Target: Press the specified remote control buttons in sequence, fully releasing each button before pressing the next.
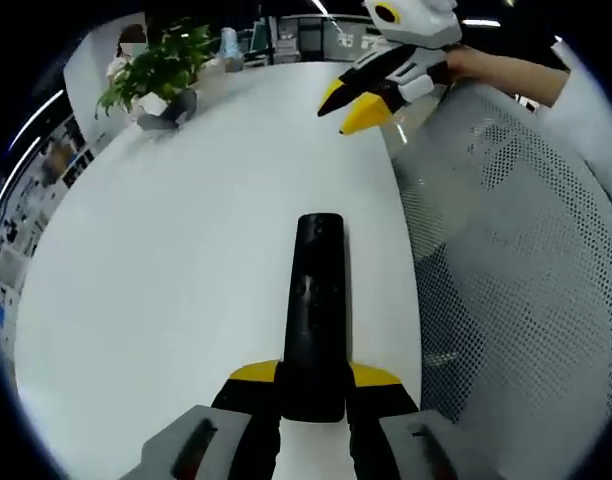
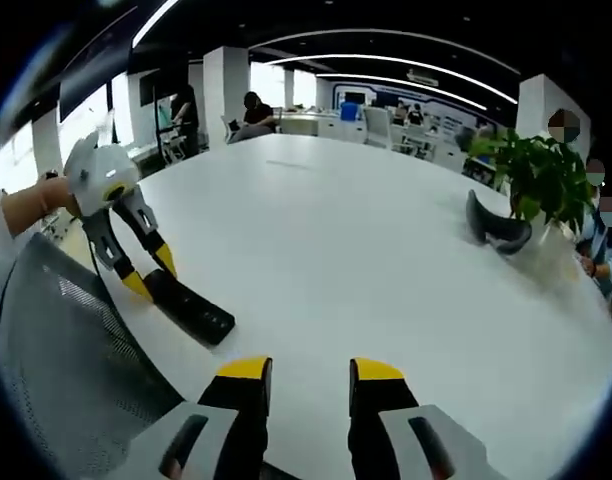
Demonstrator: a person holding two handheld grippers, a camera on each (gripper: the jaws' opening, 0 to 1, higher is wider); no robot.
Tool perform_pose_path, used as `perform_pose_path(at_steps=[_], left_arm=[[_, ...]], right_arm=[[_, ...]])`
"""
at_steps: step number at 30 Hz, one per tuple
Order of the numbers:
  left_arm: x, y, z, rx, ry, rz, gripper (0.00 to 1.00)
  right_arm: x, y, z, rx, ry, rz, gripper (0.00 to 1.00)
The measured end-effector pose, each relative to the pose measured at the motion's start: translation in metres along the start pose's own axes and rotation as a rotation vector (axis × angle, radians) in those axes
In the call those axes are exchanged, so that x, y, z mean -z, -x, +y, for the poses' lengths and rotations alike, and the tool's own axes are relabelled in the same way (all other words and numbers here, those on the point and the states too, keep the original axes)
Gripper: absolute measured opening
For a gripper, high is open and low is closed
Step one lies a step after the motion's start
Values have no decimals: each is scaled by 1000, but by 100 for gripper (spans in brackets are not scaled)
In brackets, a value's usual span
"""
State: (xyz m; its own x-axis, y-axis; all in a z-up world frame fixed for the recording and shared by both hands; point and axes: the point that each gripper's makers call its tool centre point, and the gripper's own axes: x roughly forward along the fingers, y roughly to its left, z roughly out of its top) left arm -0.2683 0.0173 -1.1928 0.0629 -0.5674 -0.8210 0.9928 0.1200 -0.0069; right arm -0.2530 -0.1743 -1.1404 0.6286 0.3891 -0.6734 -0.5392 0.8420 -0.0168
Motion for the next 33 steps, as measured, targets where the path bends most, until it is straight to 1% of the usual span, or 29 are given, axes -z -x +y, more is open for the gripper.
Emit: perform_pose_path(at_steps=[1,2,5,9,12,15,19,20,22,25,28,29,30,31,33], left_arm=[[0,0,0,2,2,-36,24],[0,0,0,4,1,-47,24],[0,1,-1,8,-2,-123,24],[0,2,-2,-1,7,-178,24],[-1,3,-4,-5,-5,-213,24],[-3,2,-4,4,-14,-217,24],[-3,2,-5,2,-20,-216,24],[-3,2,-5,4,-23,-216,24],[-3,2,-6,6,-28,-214,24],[-3,2,-6,10,-26,-224,24],[-3,2,-6,12,-30,-226,24],[-4,2,-6,11,-31,-226,24],[-4,2,-7,12,-33,-226,24],[-4,2,-7,10,-37,-226,24],[-3,2,-7,12,-38,-226,24]], right_arm=[[0,0,0,-2,1,2,29],[1,-1,0,-5,2,5,28],[2,-1,3,-16,10,13,28],[2,-2,6,-31,22,22,27],[4,-2,9,-47,22,28,26],[5,-3,17,-92,50,43,25],[-4,-4,30,-151,96,45,21],[-9,-3,35,-179,120,43,20],[-18,-3,40,-211,153,47,18],[-35,-9,46,-241,207,27,13],[-45,-19,60,-320,199,12,3],[-46,-24,67,-357,195,14,0],[-45,-26,72,-382,193,22,0],[-39,-31,77,-405,183,50,0],[-29,-39,83,-431,196,99,0]])
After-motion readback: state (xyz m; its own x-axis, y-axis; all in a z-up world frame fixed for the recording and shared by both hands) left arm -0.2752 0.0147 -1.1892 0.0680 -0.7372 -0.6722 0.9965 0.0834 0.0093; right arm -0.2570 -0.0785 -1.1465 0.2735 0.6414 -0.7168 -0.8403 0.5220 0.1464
